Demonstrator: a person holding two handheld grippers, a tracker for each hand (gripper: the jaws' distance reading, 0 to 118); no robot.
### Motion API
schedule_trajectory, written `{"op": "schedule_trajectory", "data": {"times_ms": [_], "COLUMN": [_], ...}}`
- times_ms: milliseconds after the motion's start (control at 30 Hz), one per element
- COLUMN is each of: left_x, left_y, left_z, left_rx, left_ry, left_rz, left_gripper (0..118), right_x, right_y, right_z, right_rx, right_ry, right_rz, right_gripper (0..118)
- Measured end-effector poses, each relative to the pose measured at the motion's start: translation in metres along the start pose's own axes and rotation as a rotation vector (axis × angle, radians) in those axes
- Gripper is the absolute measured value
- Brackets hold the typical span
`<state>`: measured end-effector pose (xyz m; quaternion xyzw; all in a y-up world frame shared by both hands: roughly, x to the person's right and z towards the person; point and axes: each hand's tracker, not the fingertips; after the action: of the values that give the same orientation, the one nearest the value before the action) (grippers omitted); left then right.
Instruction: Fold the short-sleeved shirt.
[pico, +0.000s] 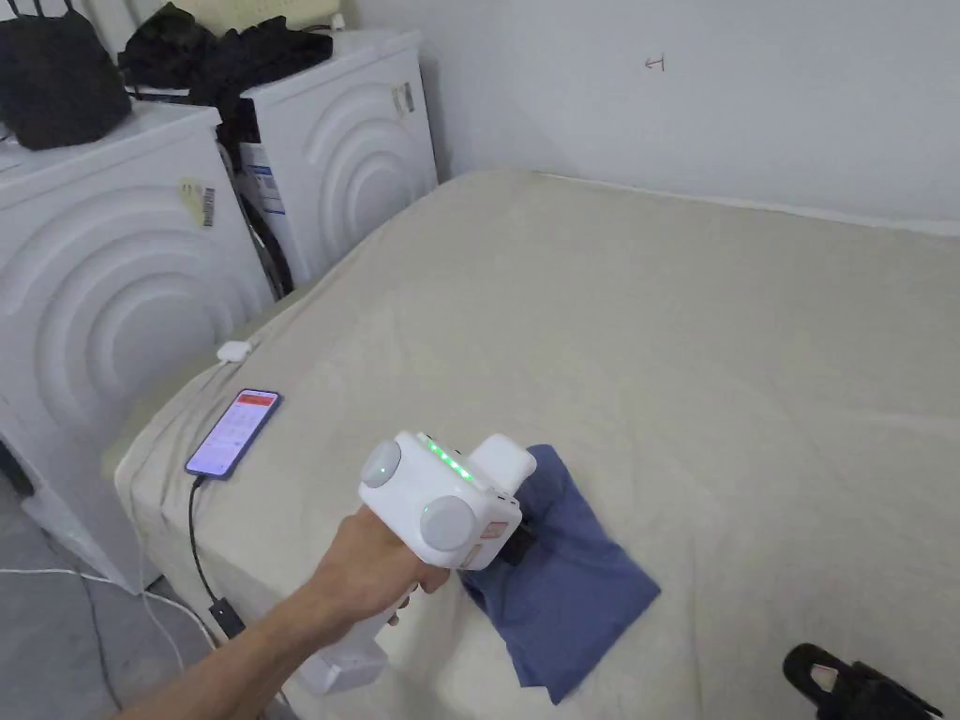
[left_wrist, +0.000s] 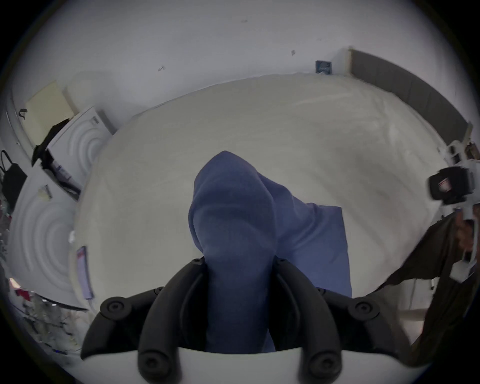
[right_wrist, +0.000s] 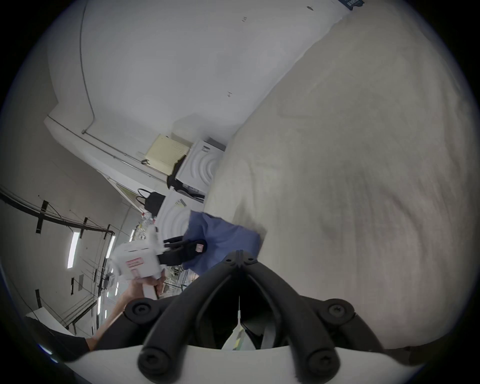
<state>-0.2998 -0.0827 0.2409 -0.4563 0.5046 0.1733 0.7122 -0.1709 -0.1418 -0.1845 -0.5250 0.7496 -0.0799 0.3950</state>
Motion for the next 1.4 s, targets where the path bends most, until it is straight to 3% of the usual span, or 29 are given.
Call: {"op": "schedule_trajectory", "data": {"times_ms": [267,333,367,400,433,467,567,667,767,900,933,967,1000,1067,1133,1233,1300,1400], "left_x": [-0.118,-0.133,-0.139,-0.144,-0.148,-0.154,-0.168,-0.166,-0.12,-0.064,-0.049,-0.035,-0.039,-0.017,0.032,0.072,0.087,0.129], "left_y": [-0.005,-0.009,-0.012,-0.015,-0.02,-0.026,-0.029,-0.039,-0.025,0.0,0.008,0.013,0.017,0.031,0.052,0.076,0.092,0.101], "left_z": [-0.06,-0.077,-0.081,-0.081,-0.082,-0.082,-0.067,-0.042,0.016,0.085,0.107,0.122,0.122,0.155,0.21,0.255,0.265,0.292], "left_rx": [-0.208,-0.294,-0.305,-0.278,-0.217,-0.193,-0.154,-0.029,0.078,0.259,0.336,0.374,0.44,0.529,0.729,0.829,0.874,0.957], "left_ry": [0.257,0.333,0.363,0.384,0.43,0.467,0.452,0.459,0.384,0.359,0.336,0.25,0.209,0.136,0.279,0.229,0.267,0.196], "left_rz": [-0.11,-0.07,-0.037,-0.007,-0.008,-0.022,0.091,0.105,0.151,0.176,0.187,0.24,0.271,0.333,0.219,0.165,0.209,0.234], "left_gripper": [34,39,53,85,107,118,118,118,118,97,82,51,10,9,9,9,9,9], "right_x": [-0.006,-0.005,-0.005,-0.006,-0.008,-0.01,-0.015,-0.028,-0.057,-0.124,-0.144,-0.16,-0.18,-0.208,-0.242,-0.289,-0.311,-0.334], "right_y": [0.004,0.007,0.007,0.006,0.006,0.006,0.007,0.01,0.017,0.035,0.04,0.043,0.046,0.053,0.055,0.055,0.06,0.055], "right_z": [0.0,-0.003,-0.002,-0.002,-0.003,-0.005,-0.013,-0.021,-0.024,-0.011,-0.006,0.0,0.007,0.021,0.044,0.088,0.113,0.144], "right_rx": [-0.002,-0.004,-0.003,-0.003,-0.002,-0.002,-0.014,-0.022,-0.029,0.005,0.038,0.069,0.108,0.166,0.225,0.371,0.438,0.562], "right_ry": [-0.026,-0.038,-0.034,-0.018,-0.004,-0.003,-0.031,-0.041,-0.104,-0.167,-0.198,-0.222,-0.268,-0.337,-0.385,-0.399,-0.491,-0.617], "right_rz": [0.032,0.027,0.021,0.02,0.027,0.033,0.051,0.087,0.196,0.402,0.465,0.519,0.571,0.65,0.742,0.87,0.933,0.997], "right_gripper": [1,1,1,1,1,1,1,1,1,1,1,1,1,1,1,1,1,1]}}
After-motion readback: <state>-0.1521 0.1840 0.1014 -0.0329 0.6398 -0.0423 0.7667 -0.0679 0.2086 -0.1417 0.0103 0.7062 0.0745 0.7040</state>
